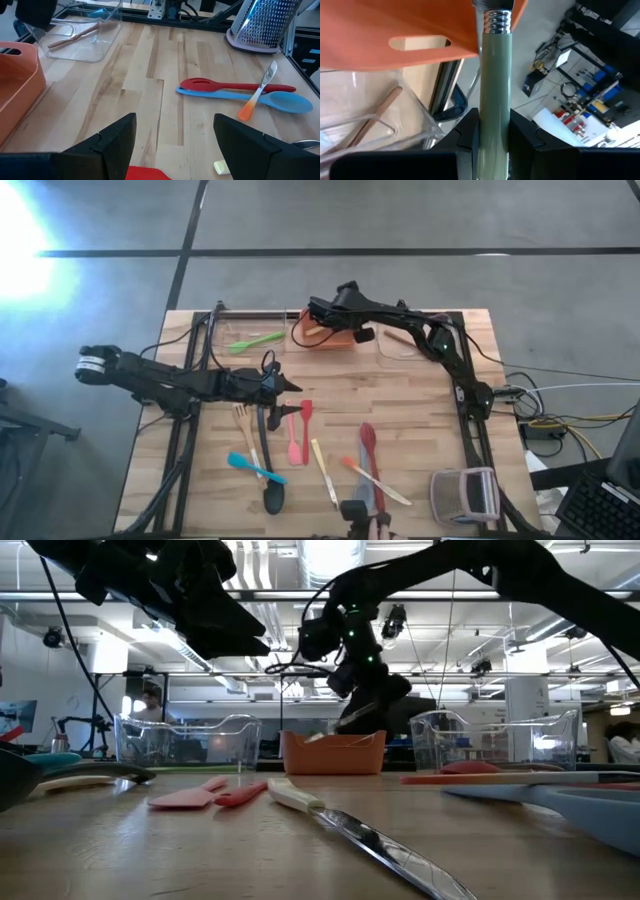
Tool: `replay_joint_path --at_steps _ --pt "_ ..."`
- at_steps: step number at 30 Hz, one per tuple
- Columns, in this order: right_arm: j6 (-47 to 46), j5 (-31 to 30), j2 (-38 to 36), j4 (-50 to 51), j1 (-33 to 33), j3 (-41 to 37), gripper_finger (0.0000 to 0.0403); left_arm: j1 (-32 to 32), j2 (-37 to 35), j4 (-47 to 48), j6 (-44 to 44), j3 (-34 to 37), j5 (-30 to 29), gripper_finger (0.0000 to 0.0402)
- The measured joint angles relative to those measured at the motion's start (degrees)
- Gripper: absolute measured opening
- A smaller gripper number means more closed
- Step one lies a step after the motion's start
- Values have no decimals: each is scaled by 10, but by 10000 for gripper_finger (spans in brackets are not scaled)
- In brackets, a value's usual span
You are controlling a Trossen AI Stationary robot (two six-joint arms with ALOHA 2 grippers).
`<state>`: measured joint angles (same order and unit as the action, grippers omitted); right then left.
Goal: Pick & Place Kitchen Items
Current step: Put the green knife into the orange bin
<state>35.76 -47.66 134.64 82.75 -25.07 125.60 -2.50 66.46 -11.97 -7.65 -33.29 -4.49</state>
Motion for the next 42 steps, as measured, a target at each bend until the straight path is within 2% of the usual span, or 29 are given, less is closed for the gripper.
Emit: replay_joint_path --at_steps 10,23,31,35,42 --pt "7 -5 23 -18 6 -1 58 0 0 0 0 0 0 268" --pt "68 -5 23 -58 15 -3 58 0 0 0 1 0 -1 268" --pt "96 -7 23 -61 15 -32 58 0 0 0 1 0 -1 268" --pt "101 -38 23 -74 15 -51 58 0 0 0 1 0 -1 268" --pt "114 -37 23 -86 14 -61 58 0 0 0 1 0 -1 268"
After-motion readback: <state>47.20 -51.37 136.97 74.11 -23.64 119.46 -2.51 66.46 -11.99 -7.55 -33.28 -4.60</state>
